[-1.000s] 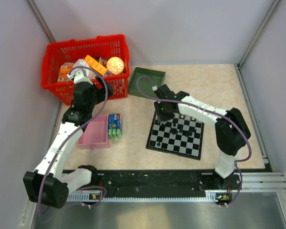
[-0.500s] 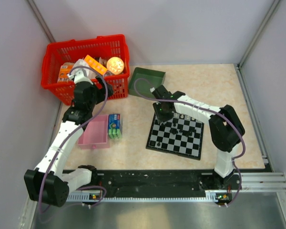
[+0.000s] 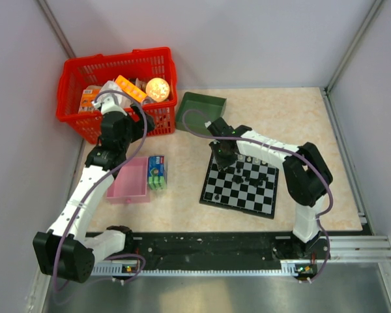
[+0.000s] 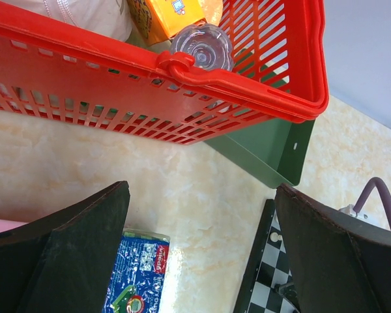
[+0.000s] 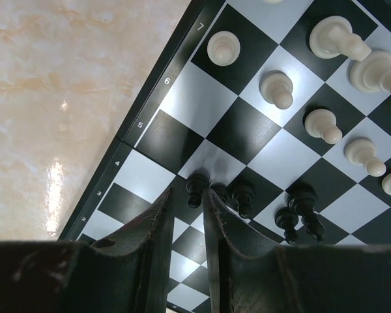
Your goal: Set up the chess pieces on the board
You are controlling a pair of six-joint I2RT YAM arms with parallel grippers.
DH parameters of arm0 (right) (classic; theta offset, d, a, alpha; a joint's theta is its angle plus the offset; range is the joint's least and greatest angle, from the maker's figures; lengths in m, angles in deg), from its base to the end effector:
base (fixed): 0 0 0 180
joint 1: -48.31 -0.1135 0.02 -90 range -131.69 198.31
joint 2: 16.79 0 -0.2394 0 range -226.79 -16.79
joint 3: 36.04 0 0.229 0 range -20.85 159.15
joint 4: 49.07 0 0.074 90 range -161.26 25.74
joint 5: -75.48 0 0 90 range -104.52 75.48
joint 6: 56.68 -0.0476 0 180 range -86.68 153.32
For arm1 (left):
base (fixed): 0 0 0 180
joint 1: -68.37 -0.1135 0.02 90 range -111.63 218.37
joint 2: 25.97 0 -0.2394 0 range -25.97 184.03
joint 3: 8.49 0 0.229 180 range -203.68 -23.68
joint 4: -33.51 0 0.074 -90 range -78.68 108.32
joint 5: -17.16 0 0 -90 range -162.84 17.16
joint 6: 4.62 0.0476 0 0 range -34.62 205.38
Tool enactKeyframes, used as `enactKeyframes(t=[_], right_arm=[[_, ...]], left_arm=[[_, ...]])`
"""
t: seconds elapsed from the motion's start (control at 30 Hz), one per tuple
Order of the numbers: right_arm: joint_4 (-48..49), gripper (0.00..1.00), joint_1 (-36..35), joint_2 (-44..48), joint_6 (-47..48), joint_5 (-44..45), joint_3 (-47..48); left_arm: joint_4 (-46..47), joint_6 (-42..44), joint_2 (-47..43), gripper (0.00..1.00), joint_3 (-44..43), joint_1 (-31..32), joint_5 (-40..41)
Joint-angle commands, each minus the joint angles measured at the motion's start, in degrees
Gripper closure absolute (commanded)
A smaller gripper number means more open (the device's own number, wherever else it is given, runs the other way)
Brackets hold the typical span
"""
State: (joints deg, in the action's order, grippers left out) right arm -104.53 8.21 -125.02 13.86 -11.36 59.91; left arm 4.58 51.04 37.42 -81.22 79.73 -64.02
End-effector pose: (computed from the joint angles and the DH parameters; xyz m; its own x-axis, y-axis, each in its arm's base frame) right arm 0.2806 0.2329 0.1797 -0.8764 -0.3031 -0.3742 -0.3555 0.9314 0.0781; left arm 0.2492 -0.0426 0.3241 -0.3013 -0.5080 -0.8069 -0.1417 0.8607 -0.4890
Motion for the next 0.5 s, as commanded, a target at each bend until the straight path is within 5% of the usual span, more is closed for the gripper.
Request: enactKeyframes(t=[0.0,0.47], right_arm=[[0.28,0.76,0.37,-0.23,0.83,0.36,1.69],[-0.69,0.78,0.37,-1.2,0.92,0.97,2.31]], left_arm=[[1.78,0.42,-1.61,0.02,-1.44,-0.28,0.06],[1.78,0.42,-1.43,0.02,-1.7,-0.37,-0.21]])
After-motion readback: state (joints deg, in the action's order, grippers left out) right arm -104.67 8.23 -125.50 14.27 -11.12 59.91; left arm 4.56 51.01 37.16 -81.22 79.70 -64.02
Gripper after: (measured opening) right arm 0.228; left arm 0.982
